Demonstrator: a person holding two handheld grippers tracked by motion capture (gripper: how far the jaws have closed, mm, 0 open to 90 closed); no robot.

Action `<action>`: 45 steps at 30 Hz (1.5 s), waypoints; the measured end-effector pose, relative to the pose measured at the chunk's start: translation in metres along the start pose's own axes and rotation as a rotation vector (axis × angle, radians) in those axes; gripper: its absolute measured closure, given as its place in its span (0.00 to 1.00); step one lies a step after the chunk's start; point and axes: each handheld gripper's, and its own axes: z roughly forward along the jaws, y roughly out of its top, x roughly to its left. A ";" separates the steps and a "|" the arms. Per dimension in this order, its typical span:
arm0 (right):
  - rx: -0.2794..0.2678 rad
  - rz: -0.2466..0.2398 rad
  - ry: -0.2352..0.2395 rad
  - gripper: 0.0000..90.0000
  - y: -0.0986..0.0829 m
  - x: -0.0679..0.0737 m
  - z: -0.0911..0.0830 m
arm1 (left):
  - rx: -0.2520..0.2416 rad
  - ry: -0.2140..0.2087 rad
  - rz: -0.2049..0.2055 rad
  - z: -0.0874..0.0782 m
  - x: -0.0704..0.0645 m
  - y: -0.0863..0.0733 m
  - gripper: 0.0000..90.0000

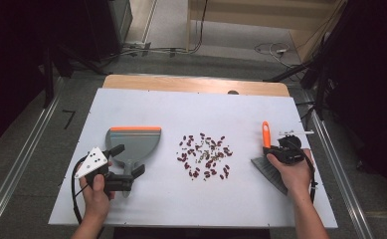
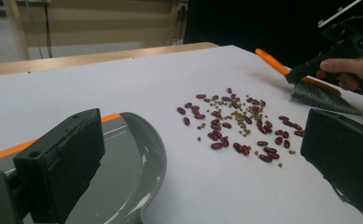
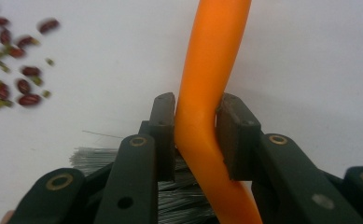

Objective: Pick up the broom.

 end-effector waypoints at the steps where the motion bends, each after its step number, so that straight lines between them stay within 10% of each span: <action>1: -0.033 0.005 0.018 0.75 -0.001 0.000 -0.004 | -0.001 -0.007 -0.004 0.000 -0.001 0.000 0.00; 10: -0.345 0.102 0.181 0.76 -0.015 -0.014 -0.029 | -0.016 -0.012 0.025 -0.001 -0.010 0.005 0.00; 18: -0.545 0.108 0.177 0.77 -0.018 -0.011 -0.052 | -0.023 0.004 0.076 0.002 -0.021 0.011 0.00; 35: -0.598 -0.020 0.247 0.77 0.002 0.054 -0.069 | -0.062 -0.003 0.065 0.022 -0.042 0.032 0.00; 45: -0.611 -0.078 0.297 0.77 0.017 0.092 -0.072 | -0.001 -0.063 0.071 0.053 -0.056 0.040 0.00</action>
